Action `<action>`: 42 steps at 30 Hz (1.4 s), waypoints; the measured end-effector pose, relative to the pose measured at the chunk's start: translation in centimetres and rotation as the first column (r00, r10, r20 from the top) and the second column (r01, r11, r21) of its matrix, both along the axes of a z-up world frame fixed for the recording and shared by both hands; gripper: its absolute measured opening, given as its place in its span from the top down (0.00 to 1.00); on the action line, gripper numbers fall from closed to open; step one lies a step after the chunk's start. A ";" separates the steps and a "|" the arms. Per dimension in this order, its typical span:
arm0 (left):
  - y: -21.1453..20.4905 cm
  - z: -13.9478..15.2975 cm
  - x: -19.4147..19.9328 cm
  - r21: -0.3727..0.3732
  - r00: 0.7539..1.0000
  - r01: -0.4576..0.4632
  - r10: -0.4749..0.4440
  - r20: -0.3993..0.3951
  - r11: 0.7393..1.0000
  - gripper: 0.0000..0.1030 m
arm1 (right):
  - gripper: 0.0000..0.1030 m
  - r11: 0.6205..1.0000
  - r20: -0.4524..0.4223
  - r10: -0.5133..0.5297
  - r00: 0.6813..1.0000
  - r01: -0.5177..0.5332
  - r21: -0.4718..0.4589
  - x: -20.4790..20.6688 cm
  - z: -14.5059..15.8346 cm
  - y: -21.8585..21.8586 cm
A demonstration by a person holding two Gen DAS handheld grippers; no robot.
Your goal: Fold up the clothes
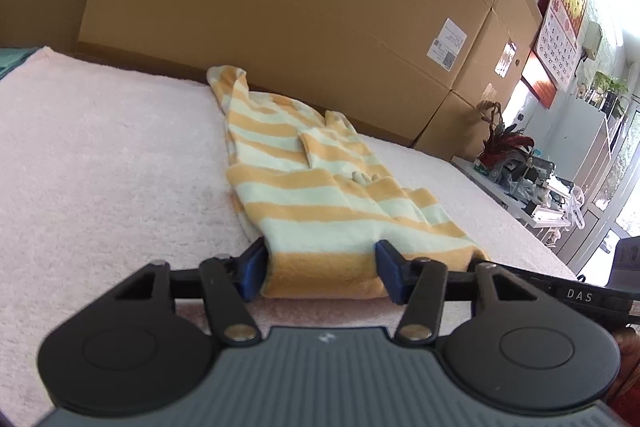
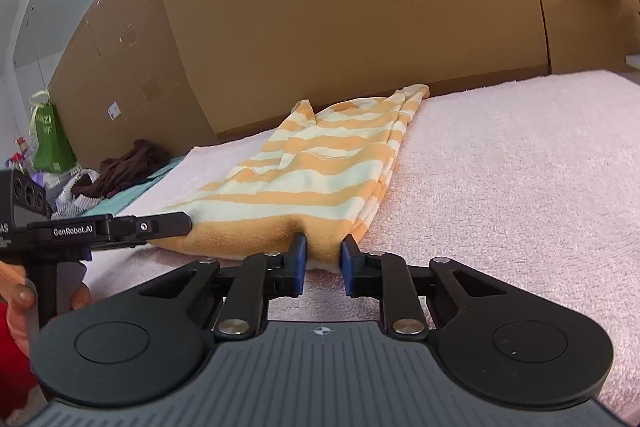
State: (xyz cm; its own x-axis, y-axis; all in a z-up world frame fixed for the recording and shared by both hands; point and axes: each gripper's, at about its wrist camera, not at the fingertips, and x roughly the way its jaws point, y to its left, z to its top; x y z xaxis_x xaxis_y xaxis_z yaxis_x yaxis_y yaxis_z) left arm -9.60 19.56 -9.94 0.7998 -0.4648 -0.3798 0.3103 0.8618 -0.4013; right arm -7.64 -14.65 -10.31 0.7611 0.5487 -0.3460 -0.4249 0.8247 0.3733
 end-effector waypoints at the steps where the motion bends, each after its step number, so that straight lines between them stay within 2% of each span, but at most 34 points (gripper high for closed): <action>1: 0.0 0.1 0.0 -0.001 1.000 0.000 0.000 -0.005 1.000 0.50 | 0.83 1.000 -0.009 0.002 1.000 -0.002 0.014 0.1 0.0 -0.1; 4: 0.2 0.4 0.1 -0.022 1.000 0.003 -0.003 -0.025 1.000 0.54 | 0.85 0.999 -0.018 0.015 1.000 -0.014 0.048 0.0 0.4 -0.6; 7: 0.5 0.9 -0.2 -0.057 0.999 0.008 -0.010 -0.034 0.998 0.63 | 0.86 0.998 -0.010 0.020 1.000 -0.019 0.063 -0.4 1.0 -1.2; 12: 0.4 1.3 -1.0 -0.042 0.999 0.016 -0.017 -0.036 0.999 0.65 | 0.88 0.997 -0.001 0.033 0.999 -0.032 0.071 -1.2 1.7 -1.7; 16: 0.6 1.4 -1.4 -0.061 0.999 0.016 -0.018 -0.043 0.998 0.66 | 0.92 0.998 -0.008 0.031 0.999 -0.031 0.061 -1.5 1.7 -2.2; 17: 0.5 1.4 -1.3 -0.048 0.999 0.008 -0.010 -0.044 0.999 0.65 | 0.97 0.998 -0.008 0.028 1.000 -0.028 0.058 -1.6 1.7 -2.3; 18: 0.5 1.3 -1.1 -0.027 0.999 -0.003 0.001 -0.048 1.000 0.64 | 0.98 0.998 -0.009 0.025 1.000 -0.025 0.055 -1.7 1.7 -2.5; 20: 0.8 0.7 -0.4 -0.035 0.997 -0.014 0.011 -0.078 0.999 0.64 | 0.90 0.999 -0.006 0.013 1.000 -0.013 0.035 -1.9 1.6 -2.7; 23: 1.3 0.9 0.4 -0.080 0.996 -0.011 0.004 -0.087 0.997 0.62 | 0.87 0.998 -0.007 -0.019 1.000 0.019 0.058 -1.8 1.7 -3.5; 25: 1.3 1.4 1.3 -0.079 0.997 -0.006 0.000 -0.078 0.997 0.48 | 0.86 0.997 -0.008 -0.038 0.999 0.038 0.063 -1.3 1.9 -3.7; 27: 1.1 1.7 2.5 -0.082 0.996 0.002 -0.009 -0.084 0.997 0.37 | 0.76 0.996 0.004 -0.062 0.998 0.062 0.071 -0.8 2.2 -3.4; 30: 1.2 1.9 4.1 -0.105 0.995 -0.006 -0.005 -0.098 0.994 0.36 | 0.70 0.993 0.002 -0.086 0.996 0.086 0.084 0.3 2.5 -2.6; 32: 1.0 2.0 4.7 -0.090 0.995 -0.012 0.004 -0.096 0.996 0.51 | 0.64 0.992 0.013 -0.084 0.996 0.082 0.100 0.5 2.7 -2.2; 33: 0.7 2.2 4.9 -0.056 0.996 -0.011 0.006 -0.087 0.998 0.72 | 0.63 0.992 0.017 -0.082 0.997 0.080 0.103 0.5 2.6 -2.0; 34: 0.3 2.5 5.0 -0.015 0.997 -0.009 0.008 -0.075 1.000 0.85 | 0.63 0.991 0.020 -0.080 0.997 0.077 0.105 0.5 2.6 -1.9; 36: -0.1 2.9 5.2 0.035 0.999 0.002 0.000 -0.048 0.999 0.94 | 0.63 0.991 0.014 -0.081 0.997 0.080 0.106 0.5 2.3 -1.8; 38: 0.1 2.9 5.9 0.045 0.999 0.004 -0.002 -0.042 0.999 0.95 | 0.63 0.989 0.005 -0.086 0.996 0.085 0.124 0.3 2.1 -2.0; 41: 1.0 1.7 8.1 0.003 0.989 -0.008 0.009 -0.148 1.000 0.94 | 0.63 0.983 0.002 -0.093 0.996 0.091 0.160 0.1 2.0 -2.4; 42: 1.3 1.7 8.4 0.004 0.987 -0.010 0.011 -0.161 1.000 0.93 | 0.62 0.983 0.004 -0.095 0.996 0.093 0.158 0.1 2.1 -2.4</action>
